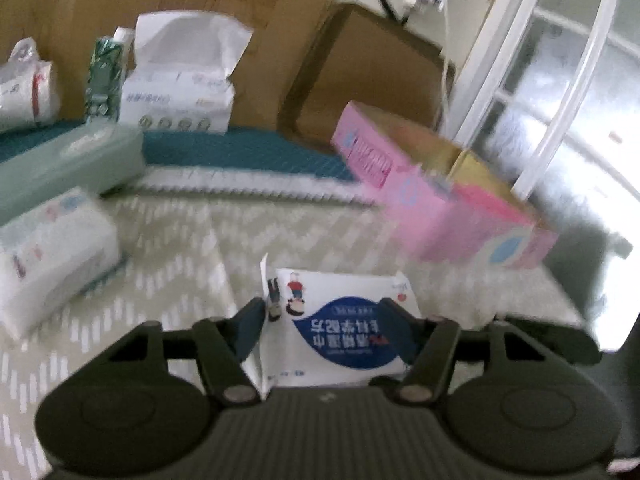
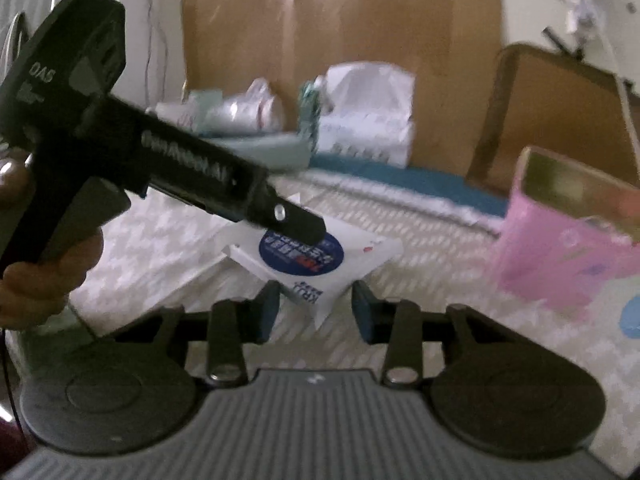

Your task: Organize soft objects

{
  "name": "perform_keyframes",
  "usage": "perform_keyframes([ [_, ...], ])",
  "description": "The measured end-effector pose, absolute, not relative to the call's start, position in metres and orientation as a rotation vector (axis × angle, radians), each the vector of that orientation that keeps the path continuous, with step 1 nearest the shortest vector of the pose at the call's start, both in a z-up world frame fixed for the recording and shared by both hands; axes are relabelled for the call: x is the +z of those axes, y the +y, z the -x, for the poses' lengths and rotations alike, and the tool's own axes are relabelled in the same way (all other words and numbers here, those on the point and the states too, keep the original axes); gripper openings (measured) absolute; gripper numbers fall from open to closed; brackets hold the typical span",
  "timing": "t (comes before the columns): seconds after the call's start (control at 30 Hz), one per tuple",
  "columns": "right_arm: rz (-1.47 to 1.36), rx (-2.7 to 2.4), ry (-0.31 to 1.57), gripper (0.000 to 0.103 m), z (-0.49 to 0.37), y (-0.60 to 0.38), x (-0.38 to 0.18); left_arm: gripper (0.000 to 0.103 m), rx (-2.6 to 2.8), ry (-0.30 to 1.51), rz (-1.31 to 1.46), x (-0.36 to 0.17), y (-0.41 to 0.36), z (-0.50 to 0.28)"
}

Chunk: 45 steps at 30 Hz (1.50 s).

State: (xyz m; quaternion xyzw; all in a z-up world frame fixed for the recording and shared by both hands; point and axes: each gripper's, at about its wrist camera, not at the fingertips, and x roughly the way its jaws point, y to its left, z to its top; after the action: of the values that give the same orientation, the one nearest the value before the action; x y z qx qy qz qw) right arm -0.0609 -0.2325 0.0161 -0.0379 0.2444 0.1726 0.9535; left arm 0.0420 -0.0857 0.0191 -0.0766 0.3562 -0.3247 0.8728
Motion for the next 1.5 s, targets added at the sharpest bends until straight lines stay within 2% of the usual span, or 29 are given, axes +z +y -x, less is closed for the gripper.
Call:
perform_keyframes([
  [0.13, 0.080, 0.248, 0.383, 0.043, 0.070, -0.254, 0.036, 0.062, -0.758, 0.655, 0.168, 0.056, -0.107, -0.049],
  [0.37, 0.001, 0.034, 0.294, 0.043, 0.067, -0.324, 0.062, 0.062, -0.893, 0.533, 0.046, 0.107, -0.207, -0.064],
  [0.47, -0.025, -0.041, 0.295, 0.043, 0.056, -0.351, 0.063, 0.063, -0.922, 0.510, 0.014, 0.114, -0.251, -0.072],
  [0.53, -0.021, -0.090, 0.316, 0.044, 0.036, -0.365, 0.058, 0.078, -0.905, 0.507, -0.022, 0.114, -0.277, -0.081],
  [0.6, 0.011, -0.159, 0.347, 0.044, 0.009, -0.369, 0.049, 0.079, -0.838, 0.526, -0.086, 0.104, -0.302, -0.092],
  [0.7, 0.000, -0.237, 0.407, 0.044, -0.019, -0.377, 0.035, 0.072, -0.741, 0.597, -0.137, 0.085, -0.315, -0.106],
  [1.0, -0.134, -0.188, 0.301, 0.044, 0.026, -0.365, 0.036, 0.072, -0.741, 0.601, -0.056, 0.075, -0.237, -0.076],
  [1.2, -0.142, -0.052, 0.266, 0.045, 0.032, -0.327, 0.049, 0.072, -0.698, 0.630, 0.012, 0.055, -0.152, -0.039],
  [1.3, -0.154, 0.086, 0.316, 0.046, 0.021, -0.299, 0.051, 0.072, -0.600, 0.638, 0.054, 0.042, -0.097, -0.025],
  [1.5, -0.190, 0.382, 0.485, 0.054, -0.019, -0.218, 0.039, 0.072, -0.345, 0.641, 0.194, 0.031, 0.017, -0.009],
])
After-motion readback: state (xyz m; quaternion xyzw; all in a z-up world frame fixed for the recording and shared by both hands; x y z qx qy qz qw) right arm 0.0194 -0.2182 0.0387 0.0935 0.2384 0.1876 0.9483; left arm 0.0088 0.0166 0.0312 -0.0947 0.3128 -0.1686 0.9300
